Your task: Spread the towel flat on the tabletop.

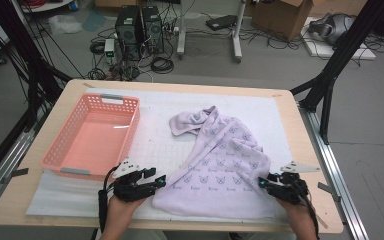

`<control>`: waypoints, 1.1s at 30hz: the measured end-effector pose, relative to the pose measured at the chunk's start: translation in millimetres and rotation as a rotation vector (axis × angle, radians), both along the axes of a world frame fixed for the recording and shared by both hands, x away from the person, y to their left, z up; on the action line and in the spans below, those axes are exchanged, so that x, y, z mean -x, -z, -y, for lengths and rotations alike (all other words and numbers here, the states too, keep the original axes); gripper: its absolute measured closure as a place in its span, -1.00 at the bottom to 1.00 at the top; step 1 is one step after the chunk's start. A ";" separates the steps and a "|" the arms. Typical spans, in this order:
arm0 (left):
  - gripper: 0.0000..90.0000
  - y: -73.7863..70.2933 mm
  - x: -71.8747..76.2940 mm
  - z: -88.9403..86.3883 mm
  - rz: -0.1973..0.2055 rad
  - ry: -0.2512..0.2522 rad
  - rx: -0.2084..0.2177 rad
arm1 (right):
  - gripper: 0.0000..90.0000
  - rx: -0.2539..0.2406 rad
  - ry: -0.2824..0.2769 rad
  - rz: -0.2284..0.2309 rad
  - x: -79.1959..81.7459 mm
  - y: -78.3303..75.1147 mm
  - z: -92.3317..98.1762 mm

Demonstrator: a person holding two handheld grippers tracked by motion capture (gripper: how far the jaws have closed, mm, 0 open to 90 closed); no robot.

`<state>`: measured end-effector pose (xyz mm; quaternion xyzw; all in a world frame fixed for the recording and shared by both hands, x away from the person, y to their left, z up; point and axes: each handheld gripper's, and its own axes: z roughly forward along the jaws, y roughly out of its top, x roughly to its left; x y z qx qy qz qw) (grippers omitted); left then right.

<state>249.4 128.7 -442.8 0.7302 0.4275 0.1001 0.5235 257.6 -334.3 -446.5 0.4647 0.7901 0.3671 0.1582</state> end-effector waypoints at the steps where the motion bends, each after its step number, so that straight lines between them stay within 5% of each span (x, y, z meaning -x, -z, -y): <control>1: 0.06 1.1 0.1 -0.6 0.003 -0.001 -0.003 | 0.69 0.038 -0.010 0.030 1.3 -0.7 -3.6; 4: 0.06 2.8 1.1 -3.3 0.004 -0.005 -0.007 | 0.87 0.068 -0.033 0.014 6.4 -4.2 0.4; 9: 0.06 1.8 3.0 -5.4 0.015 -0.008 -0.003 | 0.88 0.185 0.045 -0.009 25.8 -12.0 27.4; 11: 0.07 1.8 2.0 -4.6 0.016 -0.003 -0.006 | 0.71 0.145 0.056 -0.028 30.0 -12.6 36.2; 13: 0.07 1.6 -0.3 -2.3 0.015 0.001 -0.004 | 0.36 0.089 0.072 -0.003 31.6 -13.6 41.9; 16: 0.07 0.8 -8.3 4.5 0.004 0.017 0.005 | 0.24 -0.002 0.084 0.052 30.6 -18.6 46.3; 25: 0.01 1.9 -64.5 63.4 -0.036 0.091 -0.101 | 0.22 0.012 0.072 0.088 22.9 -17.2 37.5; 27: 0.00 3.6 -71.5 76.5 -0.025 0.090 -0.091 | 0.22 0.010 0.069 0.086 22.1 -15.6 37.5; 33: -0.03 6.2 -87.2 111.9 -0.048 0.120 -0.150 | 0.22 0.007 0.066 0.086 21.5 -13.1 39.7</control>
